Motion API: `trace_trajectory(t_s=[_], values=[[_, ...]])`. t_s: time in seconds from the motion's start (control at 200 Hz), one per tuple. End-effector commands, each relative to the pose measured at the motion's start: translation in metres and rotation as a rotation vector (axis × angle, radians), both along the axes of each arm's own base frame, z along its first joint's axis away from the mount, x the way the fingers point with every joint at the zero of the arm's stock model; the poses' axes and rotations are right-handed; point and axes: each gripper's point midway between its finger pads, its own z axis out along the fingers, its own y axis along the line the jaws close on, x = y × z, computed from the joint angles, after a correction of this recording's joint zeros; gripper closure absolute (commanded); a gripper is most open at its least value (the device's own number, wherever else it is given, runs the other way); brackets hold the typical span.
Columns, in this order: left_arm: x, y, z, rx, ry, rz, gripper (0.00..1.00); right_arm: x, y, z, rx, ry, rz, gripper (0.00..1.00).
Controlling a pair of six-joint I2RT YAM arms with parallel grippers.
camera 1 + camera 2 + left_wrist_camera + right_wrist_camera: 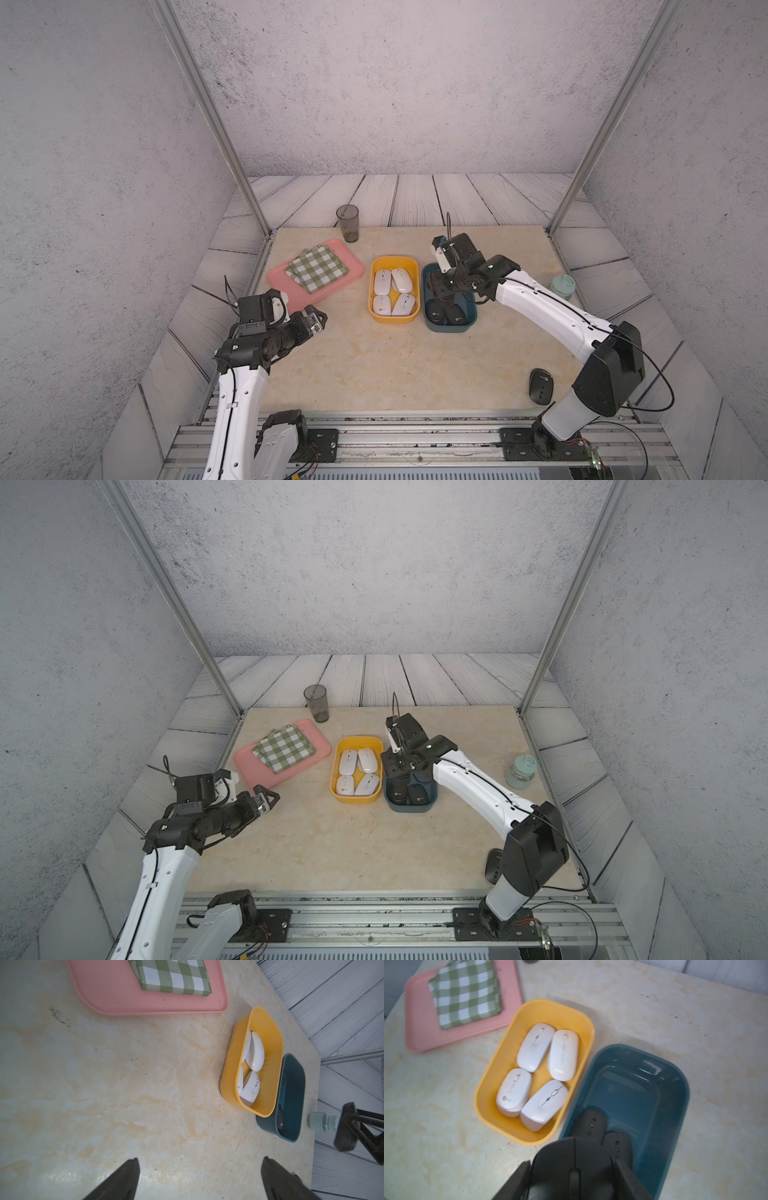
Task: Place the mice by color into the storage box
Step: Pick up the mouse from the center of the board, then place the mouse in the storage box.
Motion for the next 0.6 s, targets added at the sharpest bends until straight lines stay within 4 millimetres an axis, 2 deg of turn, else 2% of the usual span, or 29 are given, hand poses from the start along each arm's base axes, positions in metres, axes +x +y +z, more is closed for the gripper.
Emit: trace_trajectory(t_s=[0.0, 0.1, 0.225, 0.425, 0.595], values=[[-0.001, -0.005, 0.001, -0.004, -0.02, -0.028, 0.02, 0.017, -0.008, -0.008, 0.106, 0.073, -0.125, 0.44], [-0.002, -0.009, 0.001, -0.005, -0.02, -0.043, 0.02, 0.045, -0.022, -0.025, 0.157, 0.118, -0.234, 0.44], [-0.003, -0.014, 0.001, -0.007, -0.019, -0.062, 0.02, 0.073, -0.029, -0.045, 0.209, 0.156, -0.324, 0.44], [-0.006, -0.025, 0.001, -0.01, -0.024, -0.11, 0.02, 0.106, -0.016, -0.085, 0.247, 0.21, -0.389, 0.44], [-0.008, -0.033, 0.001, -0.003, -0.027, -0.143, 0.02, 0.12, -0.01, -0.115, 0.245, 0.241, -0.417, 0.44]])
